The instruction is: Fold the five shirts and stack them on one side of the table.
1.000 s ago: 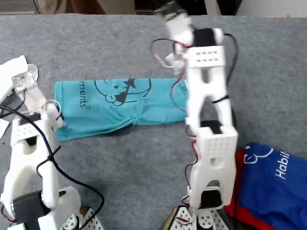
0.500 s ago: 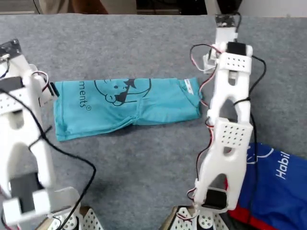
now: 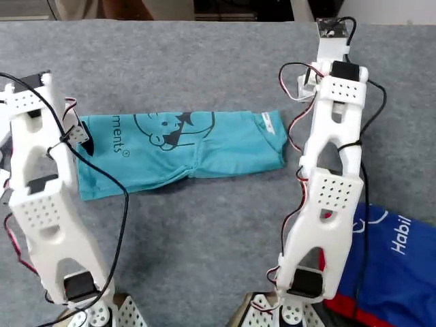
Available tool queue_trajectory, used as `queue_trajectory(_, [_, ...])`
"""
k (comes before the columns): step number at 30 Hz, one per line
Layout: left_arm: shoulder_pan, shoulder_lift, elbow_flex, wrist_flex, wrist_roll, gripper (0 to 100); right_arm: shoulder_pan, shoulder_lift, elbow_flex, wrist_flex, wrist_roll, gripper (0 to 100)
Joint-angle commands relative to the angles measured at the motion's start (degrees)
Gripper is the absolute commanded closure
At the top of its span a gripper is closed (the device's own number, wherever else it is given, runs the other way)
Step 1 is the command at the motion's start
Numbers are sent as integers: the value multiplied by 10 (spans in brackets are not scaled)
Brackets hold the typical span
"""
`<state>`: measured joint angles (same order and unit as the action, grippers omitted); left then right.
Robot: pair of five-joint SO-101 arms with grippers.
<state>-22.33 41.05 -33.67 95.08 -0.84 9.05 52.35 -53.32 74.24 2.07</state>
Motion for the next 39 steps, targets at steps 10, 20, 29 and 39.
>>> queue_trajectory(10, [4,71,-88,11,-34,840,9,15,-16,-11,-3,995])
queue_trajectory(20, [4,102,-76,-11,-84,981,9,15,-15,-11,-3,995])
queue_trajectory(29, [0,118,-126,11,-64,982,66,15,-19,-28,-78,994])
queue_trajectory(39, [86,73,-243,57,-63,982,146,15,-18,-60,-139,994])
